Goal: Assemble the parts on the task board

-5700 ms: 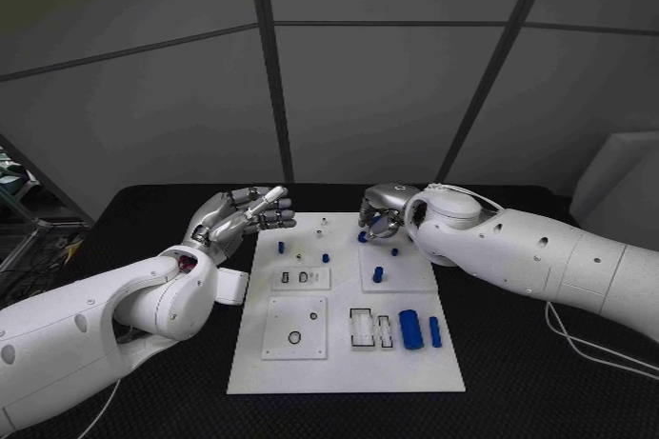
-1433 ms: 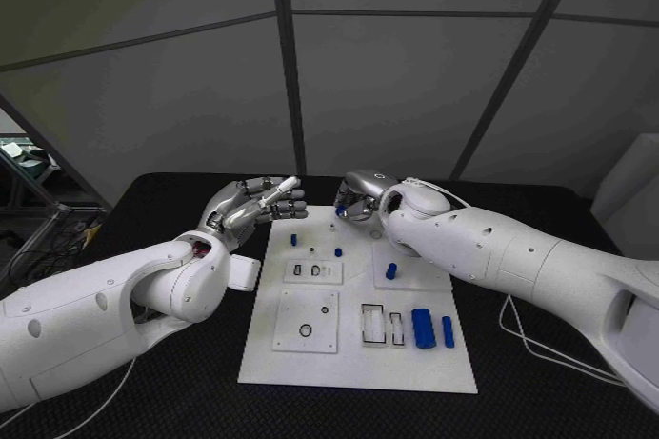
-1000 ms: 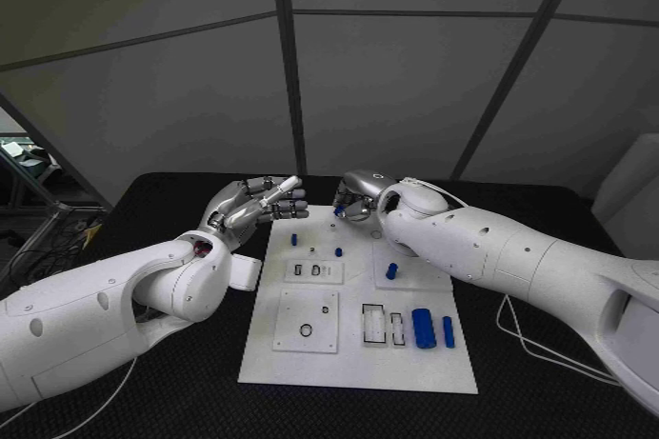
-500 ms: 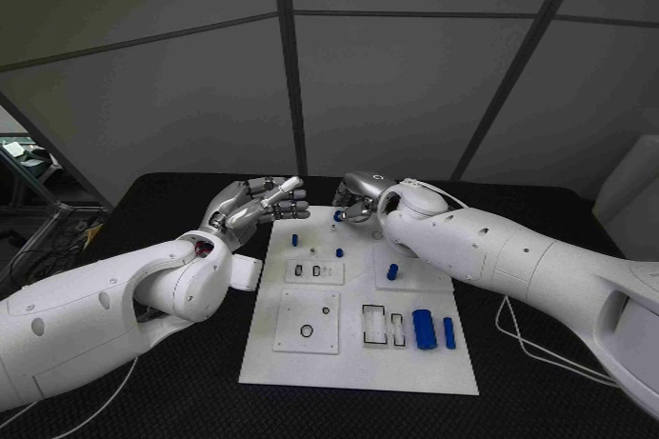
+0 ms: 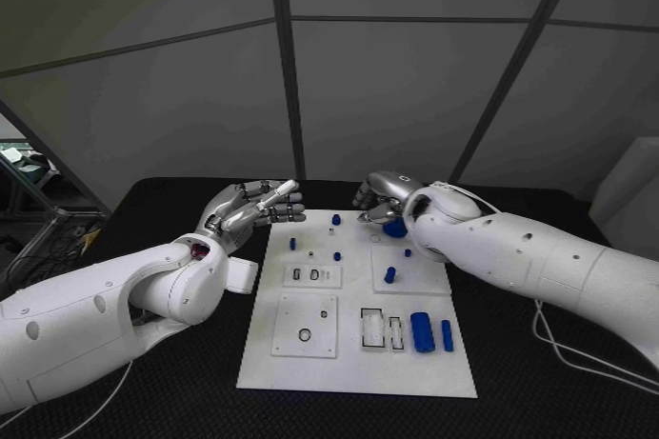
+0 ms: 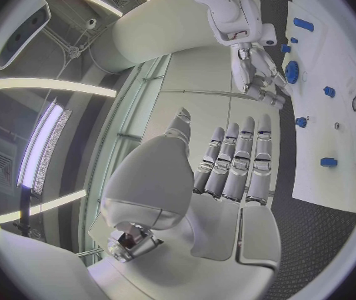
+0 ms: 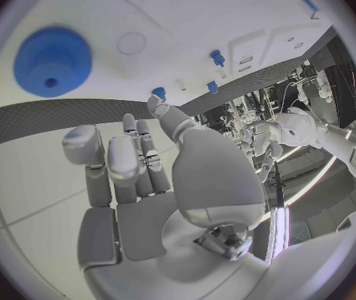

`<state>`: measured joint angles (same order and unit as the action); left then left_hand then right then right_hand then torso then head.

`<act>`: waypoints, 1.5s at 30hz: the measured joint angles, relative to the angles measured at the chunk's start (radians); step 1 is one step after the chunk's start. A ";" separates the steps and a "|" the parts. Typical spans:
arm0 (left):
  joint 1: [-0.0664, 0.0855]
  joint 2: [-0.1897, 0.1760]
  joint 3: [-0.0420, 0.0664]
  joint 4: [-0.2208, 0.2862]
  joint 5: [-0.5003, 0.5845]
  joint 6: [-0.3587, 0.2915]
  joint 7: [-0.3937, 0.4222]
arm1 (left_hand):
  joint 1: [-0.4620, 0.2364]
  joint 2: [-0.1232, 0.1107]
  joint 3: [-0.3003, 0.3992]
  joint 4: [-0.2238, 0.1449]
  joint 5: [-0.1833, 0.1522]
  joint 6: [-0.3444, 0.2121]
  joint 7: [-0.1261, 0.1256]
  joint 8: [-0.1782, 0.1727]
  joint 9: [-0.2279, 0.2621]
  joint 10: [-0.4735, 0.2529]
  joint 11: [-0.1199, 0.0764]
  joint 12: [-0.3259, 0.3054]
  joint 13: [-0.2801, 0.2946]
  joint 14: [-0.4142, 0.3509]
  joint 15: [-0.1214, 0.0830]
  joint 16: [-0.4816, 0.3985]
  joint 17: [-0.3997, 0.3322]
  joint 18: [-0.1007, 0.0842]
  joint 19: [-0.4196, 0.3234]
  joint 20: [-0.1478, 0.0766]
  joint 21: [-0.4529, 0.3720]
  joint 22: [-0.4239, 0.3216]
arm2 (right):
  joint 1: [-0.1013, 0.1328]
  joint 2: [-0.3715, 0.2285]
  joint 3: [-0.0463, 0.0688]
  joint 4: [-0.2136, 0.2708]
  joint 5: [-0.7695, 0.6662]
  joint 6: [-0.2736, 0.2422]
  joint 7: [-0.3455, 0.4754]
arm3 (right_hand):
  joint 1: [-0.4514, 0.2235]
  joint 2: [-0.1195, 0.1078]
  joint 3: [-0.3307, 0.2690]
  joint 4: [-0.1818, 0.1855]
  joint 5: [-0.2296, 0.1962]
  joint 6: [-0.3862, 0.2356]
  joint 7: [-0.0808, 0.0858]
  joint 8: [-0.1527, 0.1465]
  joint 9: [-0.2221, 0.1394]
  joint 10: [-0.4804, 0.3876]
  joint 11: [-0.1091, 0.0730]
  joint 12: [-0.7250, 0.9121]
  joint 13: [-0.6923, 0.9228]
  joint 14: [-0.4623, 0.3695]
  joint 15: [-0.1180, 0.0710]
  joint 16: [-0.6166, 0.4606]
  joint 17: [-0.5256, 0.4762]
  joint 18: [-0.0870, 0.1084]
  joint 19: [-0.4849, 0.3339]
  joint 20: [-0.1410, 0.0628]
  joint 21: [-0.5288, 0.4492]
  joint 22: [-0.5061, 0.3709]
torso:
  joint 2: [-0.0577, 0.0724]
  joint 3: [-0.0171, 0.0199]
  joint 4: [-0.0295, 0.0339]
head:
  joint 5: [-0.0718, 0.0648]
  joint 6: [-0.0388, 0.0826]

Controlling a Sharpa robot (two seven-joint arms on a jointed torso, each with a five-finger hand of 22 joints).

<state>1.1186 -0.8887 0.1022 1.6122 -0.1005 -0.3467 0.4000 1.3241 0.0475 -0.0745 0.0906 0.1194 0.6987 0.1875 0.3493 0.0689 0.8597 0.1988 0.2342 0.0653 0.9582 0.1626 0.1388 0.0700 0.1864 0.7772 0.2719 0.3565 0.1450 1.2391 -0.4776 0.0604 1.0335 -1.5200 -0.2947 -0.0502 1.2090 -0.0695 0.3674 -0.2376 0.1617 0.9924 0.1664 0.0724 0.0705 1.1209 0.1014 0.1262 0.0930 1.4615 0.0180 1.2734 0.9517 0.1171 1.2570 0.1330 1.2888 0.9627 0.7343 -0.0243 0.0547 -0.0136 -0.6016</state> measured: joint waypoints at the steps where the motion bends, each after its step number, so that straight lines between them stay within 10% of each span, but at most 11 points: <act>1: 0.000 -0.002 0.000 0.000 0.000 0.000 0.000 | 0.000 0.000 0.000 0.000 0.000 0.000 0.000 0.000 0.000 0.000 0.000 0.000 0.000 0.000 0.000 0.000 0.000 0.000 0.000 0.000 0.000 0.000 | 0.000 -0.028 0.000 0.022 0.012 -0.002 -0.003 | -0.021 -0.009 -0.011 0.013 0.000 0.006 -0.009 0.000 0.000 0.066 -0.016 0.030 0.014 0.005 -0.008 0.018 0.029 0.000 0.019 -0.009 0.016 0.032 | -0.001 0.0008 -0.0024 | 0.000 0.001; 7: 0.000 -0.006 0.000 -0.004 0.000 0.002 -0.002 | 0.000 0.000 0.000 0.000 0.000 0.000 0.000 0.000 0.000 0.000 0.000 0.000 0.000 0.000 0.000 0.000 0.000 0.000 0.000 0.000 0.000 0.000 | 0.000 -0.151 0.006 0.109 0.106 0.007 -0.033 | -0.072 -0.059 -0.118 0.076 0.004 0.001 -0.062 -0.004 0.001 0.315 -0.084 0.280 0.208 0.004 -0.068 0.100 0.171 -0.017 0.091 -0.075 0.077 0.151 | -0.006 0.0057 -0.0184 | 0.003 0.008; 11: 0.000 -0.005 0.000 -0.009 0.000 0.004 -0.003 | 0.000 0.000 -0.003 -0.003 0.000 0.000 0.000 0.000 0.000 0.004 -0.004 0.000 0.000 0.000 0.000 0.000 0.000 0.000 0.000 0.000 0.000 -0.001 | 0.001 -0.180 0.008 0.118 0.148 0.026 -0.056 | -0.042 -0.069 -0.222 0.160 0.015 -0.008 -0.070 -0.004 0.007 0.328 -0.080 0.873 0.827 0.005 -0.070 0.155 0.271 -0.033 0.140 -0.083 0.118 0.237 | -0.007 0.0090 -0.0249 | 0.004 0.009; 16: 0.000 0.000 0.000 -0.018 0.000 0.007 -0.004 | 0.000 0.000 -0.003 -0.003 0.000 0.000 0.000 0.000 0.000 0.004 -0.004 0.000 0.000 0.000 0.000 0.000 0.000 0.000 0.000 0.000 0.000 -0.001 | 0.001 -0.179 0.009 0.090 0.181 0.060 -0.087 | 0.009 -0.066 -0.274 0.246 0.015 -0.024 -0.054 -0.004 0.014 0.323 -0.074 1.185 1.169 0.005 -0.069 0.180 0.318 -0.048 0.180 -0.064 0.163 0.328 | -0.007 0.0098 -0.0253 | -0.001 0.010; 45: -0.001 0.023 0.000 -0.044 0.000 0.016 -0.007 | 0.000 0.000 -0.003 -0.003 0.000 0.004 0.004 0.000 0.000 0.004 -0.004 0.000 0.000 0.000 0.000 0.000 0.000 0.000 0.000 0.000 0.000 -0.001 | 0.000 -0.070 0.009 -0.029 0.196 0.180 -0.121 | 0.053 -0.047 -0.288 0.312 0.026 -0.038 -0.047 -0.004 0.021 0.341 -0.067 1.354 1.215 0.003 -0.061 0.216 0.356 -0.063 0.203 -0.062 0.198 0.345 | -0.004 0.0086 -0.0226 | -0.004 -0.014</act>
<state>1.1178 -0.8652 0.1017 1.5682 -0.1006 -0.3303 0.3931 1.3241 0.0475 -0.0771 0.0880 0.1194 0.7023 0.1911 0.3493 0.0689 0.8637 0.1948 0.2342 0.0653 0.9582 0.1626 0.1393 0.0703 0.1865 0.7771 0.2718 0.3564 0.1441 1.2393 -0.5472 0.0697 1.0049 -1.3242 -0.1143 -0.1714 1.2622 -0.1167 0.0794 0.0746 0.1880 0.9549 0.1196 0.0689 0.0920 1.4615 0.0340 1.4802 1.3080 1.4649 -0.0426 1.4895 1.3080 0.0537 1.4603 0.0714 1.4867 1.3079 0.7299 -0.0156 0.0321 -0.0178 -0.6152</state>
